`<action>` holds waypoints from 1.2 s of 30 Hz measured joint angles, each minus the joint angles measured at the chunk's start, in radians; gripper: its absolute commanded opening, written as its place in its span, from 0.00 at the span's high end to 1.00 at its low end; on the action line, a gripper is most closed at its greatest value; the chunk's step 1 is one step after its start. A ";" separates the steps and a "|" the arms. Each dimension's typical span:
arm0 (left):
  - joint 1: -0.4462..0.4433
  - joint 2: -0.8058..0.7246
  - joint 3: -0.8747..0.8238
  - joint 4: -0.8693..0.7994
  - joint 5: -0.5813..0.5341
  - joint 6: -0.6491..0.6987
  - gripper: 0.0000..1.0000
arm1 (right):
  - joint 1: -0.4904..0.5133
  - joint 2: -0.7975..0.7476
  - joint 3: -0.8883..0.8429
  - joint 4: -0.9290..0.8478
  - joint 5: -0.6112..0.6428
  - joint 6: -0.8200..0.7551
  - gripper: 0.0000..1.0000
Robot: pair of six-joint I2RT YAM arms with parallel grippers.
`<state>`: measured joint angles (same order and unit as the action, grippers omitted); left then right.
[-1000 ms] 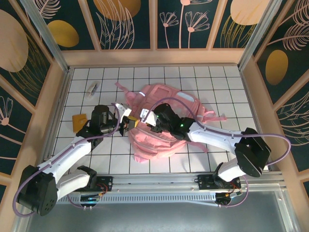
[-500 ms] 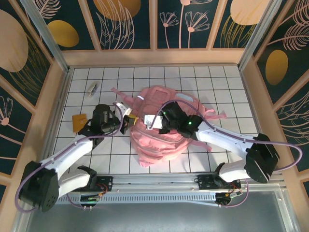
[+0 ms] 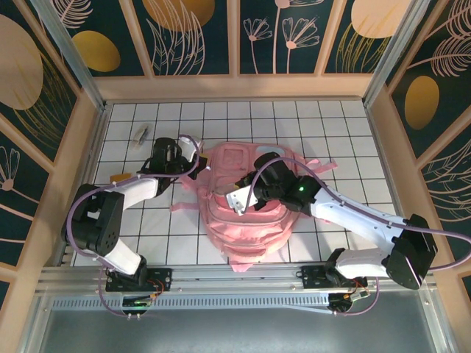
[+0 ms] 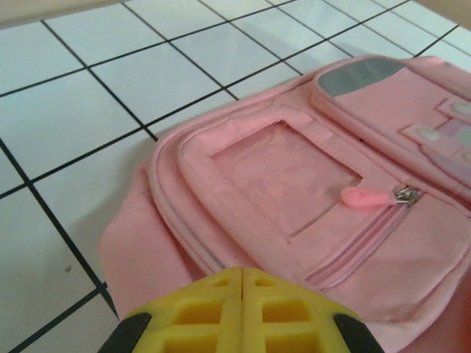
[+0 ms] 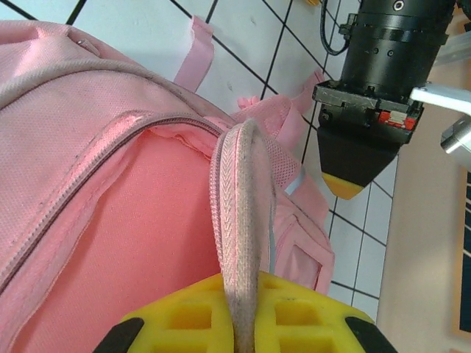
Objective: Pack books, pencil case, and school supplies into a backpack
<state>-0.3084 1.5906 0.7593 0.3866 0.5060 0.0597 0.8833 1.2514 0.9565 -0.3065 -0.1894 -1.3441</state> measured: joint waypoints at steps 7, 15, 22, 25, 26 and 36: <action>0.000 -0.196 -0.028 -0.069 0.119 0.112 0.42 | -0.200 0.003 0.085 -0.077 -0.213 -0.152 1.00; -0.008 -0.292 -0.040 -0.264 0.380 0.378 0.39 | -0.300 0.002 0.079 -0.098 -0.337 -0.343 1.00; -0.101 -0.166 -0.039 -0.315 0.438 0.499 0.37 | -0.301 0.002 0.076 -0.080 -0.376 -0.374 1.00; -0.131 -0.136 -0.039 -0.314 0.435 0.509 0.41 | -0.301 0.002 0.077 -0.088 -0.381 -0.383 1.00; -0.132 -0.132 -0.039 -0.311 0.429 0.507 0.45 | -0.301 0.002 0.076 -0.090 -0.381 -0.383 1.00; -0.137 -0.126 -0.060 -0.206 0.407 0.443 1.00 | -0.301 0.001 0.076 -0.092 -0.376 -0.383 1.00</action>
<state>-0.4458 1.4643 0.6991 0.1806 0.9134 0.5022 0.5819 1.2522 1.0321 -0.3985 -0.5652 -1.7267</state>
